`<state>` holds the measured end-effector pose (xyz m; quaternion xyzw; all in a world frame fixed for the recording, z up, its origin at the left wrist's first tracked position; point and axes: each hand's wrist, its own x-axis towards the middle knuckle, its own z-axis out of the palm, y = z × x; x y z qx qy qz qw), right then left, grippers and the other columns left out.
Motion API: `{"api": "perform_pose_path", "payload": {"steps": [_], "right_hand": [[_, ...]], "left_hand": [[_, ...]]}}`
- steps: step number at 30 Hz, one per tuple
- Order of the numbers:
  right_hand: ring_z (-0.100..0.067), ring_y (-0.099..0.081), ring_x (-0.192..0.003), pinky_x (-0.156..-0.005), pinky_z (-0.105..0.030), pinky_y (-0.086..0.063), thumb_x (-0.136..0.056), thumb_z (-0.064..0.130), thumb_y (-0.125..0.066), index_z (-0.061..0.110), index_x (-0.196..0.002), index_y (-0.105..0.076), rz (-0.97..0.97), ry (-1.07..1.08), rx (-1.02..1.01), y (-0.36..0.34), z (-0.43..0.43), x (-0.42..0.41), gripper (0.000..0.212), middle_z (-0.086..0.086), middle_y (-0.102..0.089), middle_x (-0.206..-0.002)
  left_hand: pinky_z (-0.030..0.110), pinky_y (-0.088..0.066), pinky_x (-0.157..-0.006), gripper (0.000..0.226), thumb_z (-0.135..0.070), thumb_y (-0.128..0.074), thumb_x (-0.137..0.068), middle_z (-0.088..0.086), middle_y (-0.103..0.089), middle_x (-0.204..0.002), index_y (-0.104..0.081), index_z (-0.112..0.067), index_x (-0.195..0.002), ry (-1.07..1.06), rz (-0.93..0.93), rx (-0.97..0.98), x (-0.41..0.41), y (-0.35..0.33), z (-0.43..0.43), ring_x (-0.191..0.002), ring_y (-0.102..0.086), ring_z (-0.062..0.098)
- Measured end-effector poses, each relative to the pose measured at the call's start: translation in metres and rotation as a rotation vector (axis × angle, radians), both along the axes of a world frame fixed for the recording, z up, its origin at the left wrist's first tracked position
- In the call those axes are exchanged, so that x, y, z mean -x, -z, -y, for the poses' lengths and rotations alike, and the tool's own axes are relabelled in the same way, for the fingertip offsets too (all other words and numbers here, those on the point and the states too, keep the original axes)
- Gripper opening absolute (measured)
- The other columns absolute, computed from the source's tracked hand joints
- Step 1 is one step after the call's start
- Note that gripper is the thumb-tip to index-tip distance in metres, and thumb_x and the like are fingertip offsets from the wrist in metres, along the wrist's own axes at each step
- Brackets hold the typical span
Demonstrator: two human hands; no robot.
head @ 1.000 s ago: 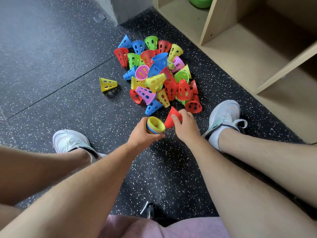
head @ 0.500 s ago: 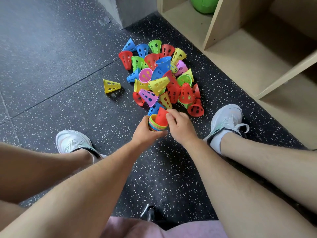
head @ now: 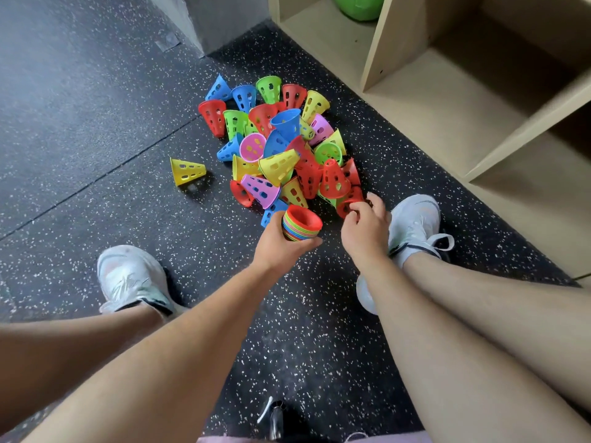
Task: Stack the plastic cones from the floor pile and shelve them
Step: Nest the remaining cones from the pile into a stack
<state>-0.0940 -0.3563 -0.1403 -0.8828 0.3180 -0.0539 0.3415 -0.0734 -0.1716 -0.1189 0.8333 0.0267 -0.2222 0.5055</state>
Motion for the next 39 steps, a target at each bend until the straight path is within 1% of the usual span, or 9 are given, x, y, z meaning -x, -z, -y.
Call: {"api": "perform_pose_path", "payload": {"steps": [6,10,14,20,23,26,32,36,39], "right_hand": [[-0.028,-0.033,-0.136,-0.115,-0.037,-0.027,-0.090,0.017,-0.047,0.012,-0.130,-0.063,-0.235,-0.022,0.059,0.020,0.005,-0.008,0.043,0.005,-0.036,-0.158],[-0.031,-0.052,-0.121,-0.106,-0.038,-0.037,-0.088,0.031,-0.052,0.003,-0.114,-0.068,0.011,0.163,0.064,0.013,0.001,-0.026,0.042,-0.006,-0.059,-0.131],[-0.022,-0.055,-0.109,-0.095,-0.039,-0.048,-0.079,0.064,-0.063,0.013,-0.106,-0.067,0.138,0.321,0.059,-0.016,0.021,-0.036,0.058,0.003,-0.056,-0.113],[-0.015,-0.058,-0.088,-0.080,-0.030,-0.048,-0.076,0.063,-0.064,0.019,-0.097,-0.060,0.451,0.381,-0.059,-0.082,0.044,-0.080,0.049,0.006,-0.058,-0.100],[-0.011,-0.060,-0.087,-0.077,-0.026,-0.047,-0.076,0.069,-0.057,0.024,-0.109,-0.057,0.418,0.191,-0.113,-0.122,0.036,-0.114,0.056,0.009,-0.064,-0.096],[-0.011,-0.061,-0.099,-0.087,-0.025,-0.048,-0.078,0.065,-0.055,0.025,-0.115,-0.065,0.360,-0.104,-0.066,-0.150,0.029,-0.136,0.055,0.007,-0.067,-0.106],[-0.007,-0.063,-0.107,-0.098,-0.036,-0.053,-0.071,0.067,-0.055,0.035,-0.126,-0.063,-0.029,-0.457,-0.245,-0.182,0.019,-0.165,0.064,0.009,-0.066,-0.120],[-0.012,-0.059,-0.106,-0.095,-0.031,-0.048,-0.086,0.057,-0.058,0.036,-0.130,-0.059,-0.357,-0.791,0.072,-0.245,0.015,-0.184,0.049,0.009,-0.063,-0.123],[-0.020,-0.059,-0.104,-0.087,-0.030,-0.046,-0.097,0.054,-0.051,0.023,-0.131,-0.057,-0.540,-1.017,0.410,-0.287,0.000,-0.193,0.046,-0.001,-0.064,-0.120]], "left_hand": [[0.032,-0.055,-0.089,0.064,-0.040,-0.095,-0.065,-0.013,-0.069,-0.105,-0.057,-0.033,-0.116,-0.005,-0.010,0.038,0.001,0.007,0.020,-0.095,-0.067,0.005],[0.028,-0.054,-0.087,0.062,-0.043,-0.093,-0.065,-0.017,-0.067,-0.106,-0.057,-0.036,-0.115,-0.025,0.057,0.028,-0.008,0.003,0.033,-0.097,-0.065,-0.002],[0.032,-0.054,-0.089,0.062,-0.048,-0.088,-0.068,-0.017,-0.064,-0.110,-0.055,-0.036,-0.119,-0.004,0.136,0.017,-0.022,-0.007,0.041,-0.102,-0.063,0.004],[0.038,-0.056,-0.089,0.061,-0.051,-0.088,-0.070,-0.018,-0.062,-0.106,-0.055,-0.035,-0.118,-0.039,0.228,0.061,-0.058,-0.031,0.066,-0.100,-0.063,0.006],[0.038,-0.056,-0.084,0.057,-0.052,-0.087,-0.068,-0.016,-0.063,-0.101,-0.053,-0.036,-0.111,-0.066,0.288,0.069,-0.080,-0.056,0.078,-0.093,-0.064,0.004],[0.041,-0.057,-0.085,0.057,-0.050,-0.086,-0.067,-0.012,-0.065,-0.101,-0.055,-0.034,-0.111,-0.102,0.350,0.124,-0.106,-0.083,0.082,-0.092,-0.066,0.007],[0.041,-0.059,-0.078,0.050,-0.042,-0.084,-0.067,-0.011,-0.065,-0.096,-0.056,-0.033,-0.108,-0.078,0.429,0.111,-0.138,-0.115,0.070,-0.086,-0.066,0.008],[0.042,-0.058,-0.079,0.051,-0.037,-0.087,-0.071,-0.012,-0.064,-0.096,-0.052,-0.034,-0.108,-0.122,0.422,0.160,-0.133,-0.120,0.061,-0.087,-0.066,0.008],[0.039,-0.057,-0.079,0.051,-0.038,-0.086,-0.070,-0.011,-0.064,-0.097,-0.052,-0.032,-0.108,-0.133,0.416,0.199,-0.132,-0.127,0.061,-0.087,-0.064,0.005]]}}
